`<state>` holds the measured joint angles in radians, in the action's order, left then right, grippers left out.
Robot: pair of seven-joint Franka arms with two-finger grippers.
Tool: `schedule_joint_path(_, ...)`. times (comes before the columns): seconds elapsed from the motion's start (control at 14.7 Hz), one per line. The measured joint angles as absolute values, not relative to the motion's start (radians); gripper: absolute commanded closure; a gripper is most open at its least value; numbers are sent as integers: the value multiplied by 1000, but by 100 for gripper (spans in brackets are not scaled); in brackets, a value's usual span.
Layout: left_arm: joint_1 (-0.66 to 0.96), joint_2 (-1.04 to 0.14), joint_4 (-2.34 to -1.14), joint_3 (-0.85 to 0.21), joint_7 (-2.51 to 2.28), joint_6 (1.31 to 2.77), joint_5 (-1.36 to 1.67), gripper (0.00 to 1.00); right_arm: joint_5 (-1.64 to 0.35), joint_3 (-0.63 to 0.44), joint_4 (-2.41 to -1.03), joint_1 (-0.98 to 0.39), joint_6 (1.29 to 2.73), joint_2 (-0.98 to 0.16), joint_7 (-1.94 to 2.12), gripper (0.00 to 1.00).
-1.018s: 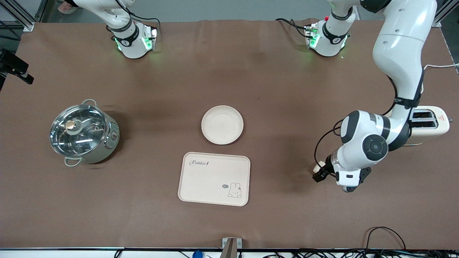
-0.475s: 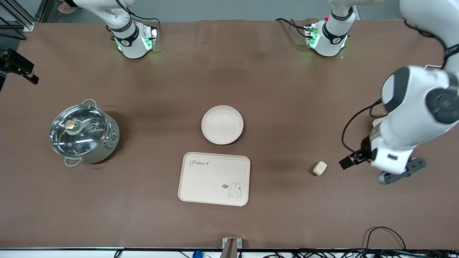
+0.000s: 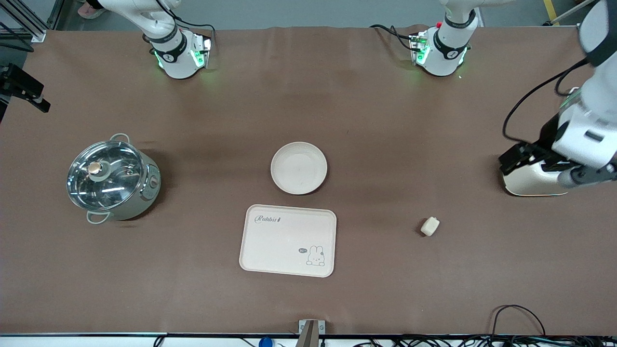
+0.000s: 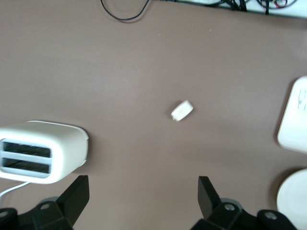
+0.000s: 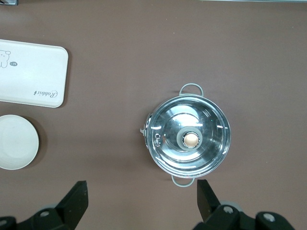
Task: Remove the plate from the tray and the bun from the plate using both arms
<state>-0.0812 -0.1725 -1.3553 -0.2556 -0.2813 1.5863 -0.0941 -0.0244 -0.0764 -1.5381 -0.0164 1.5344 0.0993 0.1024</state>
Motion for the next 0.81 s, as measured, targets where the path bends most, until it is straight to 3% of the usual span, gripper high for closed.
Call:
schedule_joint_path(0.41, -126, -63, -1383, -240, -119, 1436, -37, 0, -24, -75, -1538, -34, 1527, 99, 102, 0)
schedule_joint_path(0.81, 59, 79, -1547, -70, -114, 1430, -1, 0, -21, -81, -1538, -22, 1505, 99, 102, 0)
